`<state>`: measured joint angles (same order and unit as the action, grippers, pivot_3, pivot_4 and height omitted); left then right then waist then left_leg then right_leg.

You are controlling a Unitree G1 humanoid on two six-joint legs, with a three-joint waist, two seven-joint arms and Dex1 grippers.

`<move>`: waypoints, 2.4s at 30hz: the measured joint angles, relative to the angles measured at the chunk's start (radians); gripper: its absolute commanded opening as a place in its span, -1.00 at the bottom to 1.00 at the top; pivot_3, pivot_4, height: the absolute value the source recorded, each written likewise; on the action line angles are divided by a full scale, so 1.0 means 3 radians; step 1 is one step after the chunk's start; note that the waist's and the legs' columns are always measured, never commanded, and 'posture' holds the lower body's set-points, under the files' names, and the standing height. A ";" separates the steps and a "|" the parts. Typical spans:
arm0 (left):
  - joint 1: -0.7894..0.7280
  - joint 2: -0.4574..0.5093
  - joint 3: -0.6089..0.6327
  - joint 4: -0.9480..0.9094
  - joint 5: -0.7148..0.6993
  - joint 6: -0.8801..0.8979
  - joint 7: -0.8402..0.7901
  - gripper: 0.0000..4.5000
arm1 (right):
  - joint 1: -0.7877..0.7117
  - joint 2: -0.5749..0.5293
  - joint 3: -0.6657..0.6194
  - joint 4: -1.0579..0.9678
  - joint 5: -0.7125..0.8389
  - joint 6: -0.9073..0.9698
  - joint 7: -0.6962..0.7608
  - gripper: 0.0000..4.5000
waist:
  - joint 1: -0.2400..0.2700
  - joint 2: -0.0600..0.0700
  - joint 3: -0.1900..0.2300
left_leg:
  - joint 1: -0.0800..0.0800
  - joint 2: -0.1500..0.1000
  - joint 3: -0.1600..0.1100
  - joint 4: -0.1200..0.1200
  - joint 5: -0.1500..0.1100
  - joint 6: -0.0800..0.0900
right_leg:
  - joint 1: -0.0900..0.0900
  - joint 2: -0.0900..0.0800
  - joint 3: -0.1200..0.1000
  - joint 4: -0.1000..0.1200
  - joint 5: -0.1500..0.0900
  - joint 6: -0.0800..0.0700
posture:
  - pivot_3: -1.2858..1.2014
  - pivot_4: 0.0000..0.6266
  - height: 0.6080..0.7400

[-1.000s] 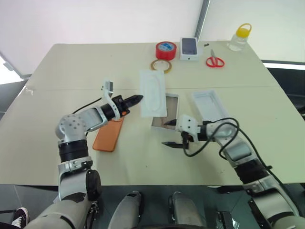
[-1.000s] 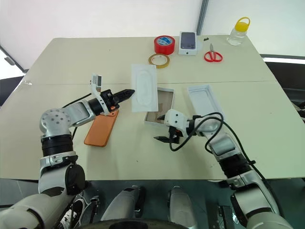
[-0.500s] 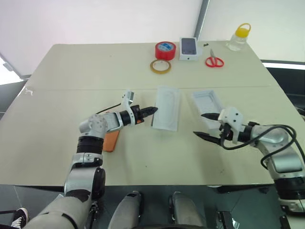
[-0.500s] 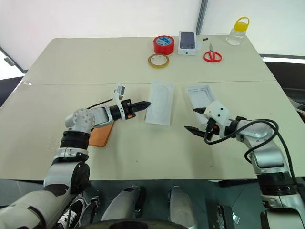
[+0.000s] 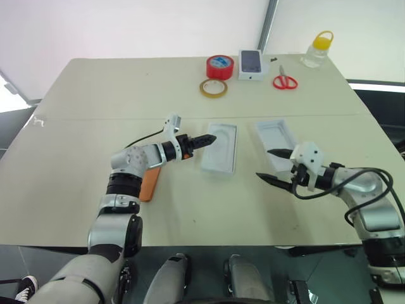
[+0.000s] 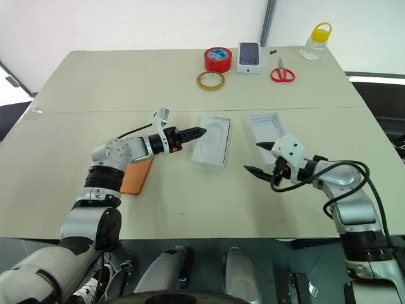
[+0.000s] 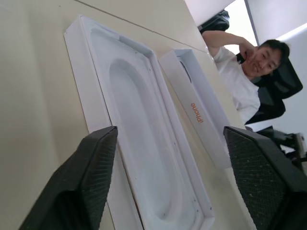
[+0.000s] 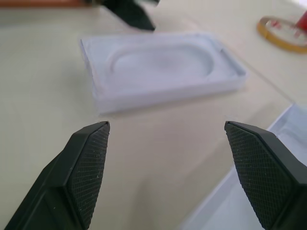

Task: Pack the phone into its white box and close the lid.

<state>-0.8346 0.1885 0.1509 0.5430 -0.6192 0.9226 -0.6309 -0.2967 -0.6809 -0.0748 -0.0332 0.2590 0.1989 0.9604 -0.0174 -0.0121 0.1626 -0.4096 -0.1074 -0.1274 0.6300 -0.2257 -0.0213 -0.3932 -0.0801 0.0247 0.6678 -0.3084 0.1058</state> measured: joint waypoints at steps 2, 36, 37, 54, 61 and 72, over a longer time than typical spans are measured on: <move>0.0021 0.0052 -0.0009 -0.0163 0.0016 -0.0040 -0.0002 0.52 | -0.0129 0.0063 0.0002 0.0072 0.0003 0.0006 -0.0067 0.79 | 0.0008 0.0000 0.0000 | 0.0000 0.0000 0.0000 0.0000 0.0000 -0.0001 | 0.0000 -0.0001 0.0000 0.0000 0.0000 0.0000 | 0.03 -0.52 1.00; 0.1567 0.1123 -0.0267 -0.1730 0.0894 -0.2206 -0.0522 0.54 | -0.1450 0.0465 0.1567 0.1609 -0.1640 -0.1307 0.0088 -0.99 | 0.0008 0.0004 -0.0002 | 0.0001 0.0000 -0.0003 -0.0006 0.0004 -0.0007 | -0.0001 0.0001 -0.0001 -0.0002 0.0001 -0.0002 | 0.03 -0.52 1.00; 0.1567 0.1123 -0.0263 -0.1730 0.0894 -0.2207 -0.0508 0.54 | -0.1436 0.0481 0.1554 0.1593 -0.1630 -0.1287 0.0084 -0.99 | 0.0008 0.0004 -0.0002 | 0.0001 0.0000 -0.0004 -0.0006 0.0004 -0.0007 | -0.0001 0.0001 -0.0001 -0.0002 0.0001 -0.0002 | 0.03 -0.52 1.00; 0.1435 0.1088 -0.0282 -0.1667 0.0892 -0.2217 -0.0486 0.54 | -0.1170 0.0838 0.0929 0.0825 -0.0621 0.0036 0.0130 0.21 | -0.0010 0.0005 -0.0001 | 0.0000 0.0002 -0.0005 -0.0012 0.0004 -0.0007 | -0.0009 0.0002 0.0001 0.0002 0.0001 -0.0003 | 0.03 -0.52 1.00; 0.1428 0.1092 -0.0285 -0.1655 0.0902 -0.2223 -0.0507 0.54 | -0.0652 0.0726 0.1134 0.0059 -0.0495 0.0269 0.0291 0.21 | 0.0012 0.0004 -0.0001 | -0.0001 -0.0001 -0.0006 -0.0008 -0.0005 0.0009 | -0.0005 -0.0001 -0.0001 -0.0001 0.0001 -0.0002 | 0.03 -0.52 1.00; 0.1427 0.1080 -0.0287 -0.1654 0.0920 -0.2239 -0.0503 0.54 | -0.0455 0.0604 0.1340 0.0042 -0.0849 0.0054 0.0112 0.21 | 0.0003 0.0004 -0.0001 | -0.0001 0.0000 -0.0005 -0.0009 -0.0005 0.0009 | -0.0006 0.0000 0.0000 0.0001 0.0001 -0.0002 | 0.03 -0.52 1.00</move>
<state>-0.4065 0.5124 0.0648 0.0467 -0.3432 0.2508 -0.7819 -0.4331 -0.4996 0.3271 -0.0206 0.0042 0.2152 0.9940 -0.0164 -0.0107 0.1624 -0.4099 -0.1074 -0.1291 0.6273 -0.2271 -0.0188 -0.3951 -0.0800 0.0245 0.6680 -0.3081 0.1051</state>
